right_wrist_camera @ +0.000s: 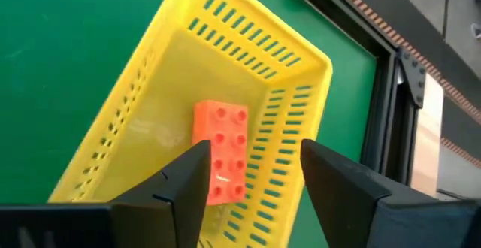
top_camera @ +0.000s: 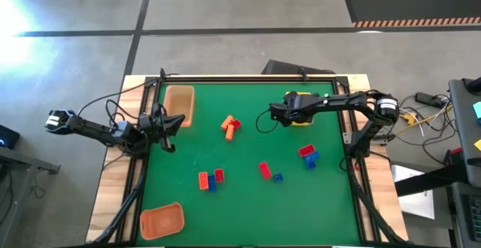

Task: Sort & place blocks by color
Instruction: Put the orange game piece into the yellow bin

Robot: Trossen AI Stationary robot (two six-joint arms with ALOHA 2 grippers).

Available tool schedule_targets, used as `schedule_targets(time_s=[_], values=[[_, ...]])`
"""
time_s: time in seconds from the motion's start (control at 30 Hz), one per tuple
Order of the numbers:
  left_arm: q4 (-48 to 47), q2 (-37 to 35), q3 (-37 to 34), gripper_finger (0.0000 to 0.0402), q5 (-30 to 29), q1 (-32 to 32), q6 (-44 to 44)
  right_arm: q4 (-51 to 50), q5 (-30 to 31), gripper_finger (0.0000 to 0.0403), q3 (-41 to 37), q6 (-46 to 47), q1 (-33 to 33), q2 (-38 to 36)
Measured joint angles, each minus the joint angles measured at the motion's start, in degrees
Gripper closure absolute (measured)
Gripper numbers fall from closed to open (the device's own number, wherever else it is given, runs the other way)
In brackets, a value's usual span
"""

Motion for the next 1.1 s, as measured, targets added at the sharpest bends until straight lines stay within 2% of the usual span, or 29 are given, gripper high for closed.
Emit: schedule_targets(time_s=[0.17,0.37,0.57,0.7,0.93,1.1], values=[[0.0,0.0,0.0,0.0402,0.0,0.0,-0.1,0.1,1.3,0.0199,0.0,-1.0,1.4,-1.8],[0.0,0.8,0.3,0.0402,0.0,0.0,-2.8,7.2,3.1,0.0198,-2.1,-4.8,9.5,-7.3],[0.1,3.9,3.5,0.0402,0.0,0.0,-4.3,28.9,4.0,0.02,-11.2,-18.4,20.6,-14.5],[0.0,8.8,6.5,0.0402,0.0,0.0,-5.2,42.9,3.5,0.0211,-19.9,-26.0,25.2,-21.1],[-0.2,20.3,12.4,0.0402,0.1,-0.1,-9.1,67.9,-6.1,0.0234,-36.5,-36.5,26.7,-32.8],[-0.3,29.8,17.7,0.0402,0.1,-0.1,-14.1,80.1,-8.5,0.0251,-45.8,-41.0,26.7,-39.7]])
